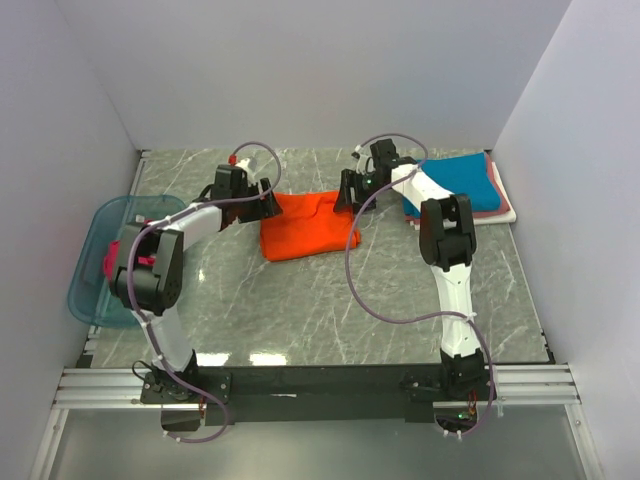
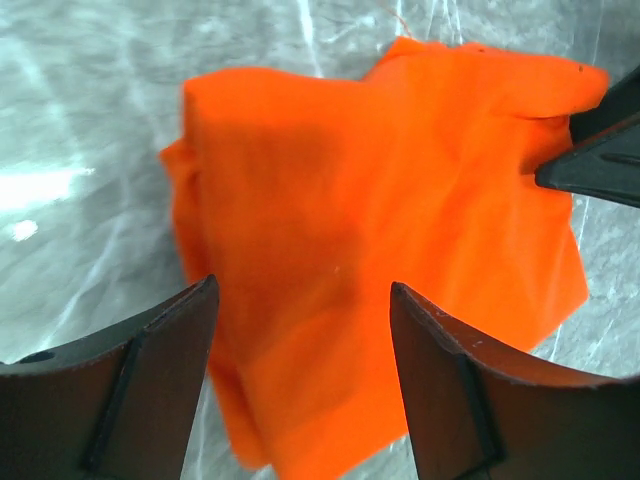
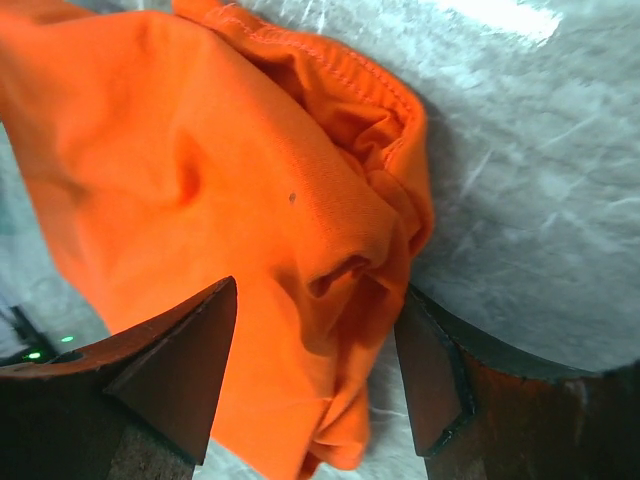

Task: Fold and stack the t-shirts
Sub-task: Fold the tshirt

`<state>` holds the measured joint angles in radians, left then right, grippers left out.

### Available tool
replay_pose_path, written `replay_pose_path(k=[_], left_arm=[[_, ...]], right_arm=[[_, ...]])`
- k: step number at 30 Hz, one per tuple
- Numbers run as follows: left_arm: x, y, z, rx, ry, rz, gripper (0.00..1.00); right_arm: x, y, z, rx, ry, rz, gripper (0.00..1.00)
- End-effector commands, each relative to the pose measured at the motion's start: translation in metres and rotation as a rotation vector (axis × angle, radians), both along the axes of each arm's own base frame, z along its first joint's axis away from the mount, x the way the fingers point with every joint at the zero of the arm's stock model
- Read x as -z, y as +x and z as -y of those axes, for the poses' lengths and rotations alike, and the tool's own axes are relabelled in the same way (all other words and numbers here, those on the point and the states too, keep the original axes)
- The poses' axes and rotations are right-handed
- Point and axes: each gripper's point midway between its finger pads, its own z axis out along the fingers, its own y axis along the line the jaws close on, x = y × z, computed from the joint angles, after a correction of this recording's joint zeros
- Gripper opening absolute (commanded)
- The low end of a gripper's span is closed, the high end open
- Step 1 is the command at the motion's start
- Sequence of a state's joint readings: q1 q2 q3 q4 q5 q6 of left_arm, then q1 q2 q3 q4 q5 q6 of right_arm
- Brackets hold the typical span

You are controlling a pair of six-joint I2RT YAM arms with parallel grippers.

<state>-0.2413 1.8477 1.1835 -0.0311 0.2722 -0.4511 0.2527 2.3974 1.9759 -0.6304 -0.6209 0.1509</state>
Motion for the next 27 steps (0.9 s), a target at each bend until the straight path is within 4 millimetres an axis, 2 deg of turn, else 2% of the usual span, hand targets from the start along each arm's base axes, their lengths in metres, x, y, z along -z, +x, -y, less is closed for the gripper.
replay_pose_path(k=[1,2,3,4,5,6,7,8,9,10,11,12,14,15,16,17,18,19,20,21,22,24,25,27], left_arm=[[-0.051,0.001,-0.017,-0.076,0.018,0.120,0.74],[-0.071,-0.003,-0.019,-0.078,0.013,0.162,0.75],[-0.070,-0.012,-0.022,-0.079,0.017,0.158,0.75],[-0.091,-0.019,-0.023,-0.077,0.008,0.204,0.75],[-0.096,-0.025,-0.026,-0.078,0.010,0.215,0.75],[-0.091,-0.036,-0.029,-0.076,0.021,0.205,0.75],[-0.106,-0.045,-0.032,-0.076,0.017,0.240,0.75],[-0.108,-0.052,-0.034,-0.075,0.021,0.247,0.76],[-0.098,-0.063,-0.037,-0.074,0.026,0.227,0.76],[-0.109,-0.073,-0.037,-0.067,0.010,0.251,0.76],[-0.107,-0.079,-0.037,-0.069,-0.003,0.244,0.76],[-0.096,-0.090,-0.038,-0.066,-0.008,0.221,0.75],[-0.102,-0.104,-0.038,-0.068,-0.041,0.231,0.75],[-0.092,-0.113,-0.038,-0.066,-0.048,0.212,0.75],[-0.103,-0.120,-0.038,-0.066,-0.068,0.242,0.75],[-0.105,-0.125,-0.038,-0.069,-0.083,0.244,0.75],[-0.100,-0.132,-0.040,-0.069,-0.084,0.234,0.75],[-0.111,-0.138,-0.041,-0.072,-0.095,0.268,0.75],[-0.113,-0.142,-0.043,-0.074,-0.094,0.271,0.76],[-0.113,-0.147,-0.045,-0.076,-0.092,0.271,0.76],[-0.122,-0.151,-0.047,-0.078,-0.094,0.299,0.76],[-0.125,-0.157,-0.049,-0.082,-0.089,0.312,0.76],[-0.128,-0.162,-0.051,-0.079,-0.088,0.321,0.77],[-0.128,-0.166,-0.052,-0.076,-0.081,0.325,0.77]], right_arm=[[0.010,-0.010,-0.006,0.022,0.043,-0.096,0.70],[0.013,-0.011,-0.008,0.029,0.051,-0.116,0.70],[0.013,-0.013,-0.011,0.026,0.065,-0.130,0.70],[0.018,-0.012,-0.012,0.028,0.065,-0.140,0.70],[0.019,-0.014,-0.015,0.036,0.063,-0.152,0.70],[0.021,-0.014,-0.014,0.044,0.055,-0.157,0.70],[0.023,-0.015,-0.015,0.042,0.055,-0.160,0.70],[0.024,-0.015,-0.017,0.043,0.056,-0.163,0.70],[0.024,-0.016,-0.017,0.046,0.055,-0.163,0.70],[0.027,-0.015,-0.018,0.049,0.043,-0.161,0.70],[0.028,-0.015,-0.019,0.055,0.036,-0.164,0.69],[0.029,-0.016,-0.023,0.051,0.029,-0.162,0.67],[0.032,-0.013,-0.024,0.067,0.001,-0.149,0.65],[0.032,-0.014,-0.027,0.066,-0.004,-0.149,0.60],[0.032,-0.013,-0.029,0.066,-0.006,-0.145,0.55],[0.033,-0.013,-0.030,0.067,-0.004,-0.147,0.51],[0.033,-0.014,-0.032,0.065,0.002,-0.149,0.41],[0.033,-0.016,-0.033,0.061,0.016,-0.157,0.30],[0.033,-0.016,-0.032,0.062,0.022,-0.160,0.30],[0.034,-0.017,-0.031,0.058,0.025,-0.164,0.21],[0.034,-0.019,-0.031,0.053,0.031,-0.168,0.17],[0.031,-0.021,-0.028,0.038,0.050,-0.170,0.04],[0.024,-0.020,-0.027,0.033,0.061,-0.161,0.00],[0.014,-0.018,-0.020,0.011,0.056,-0.119,0.00]])
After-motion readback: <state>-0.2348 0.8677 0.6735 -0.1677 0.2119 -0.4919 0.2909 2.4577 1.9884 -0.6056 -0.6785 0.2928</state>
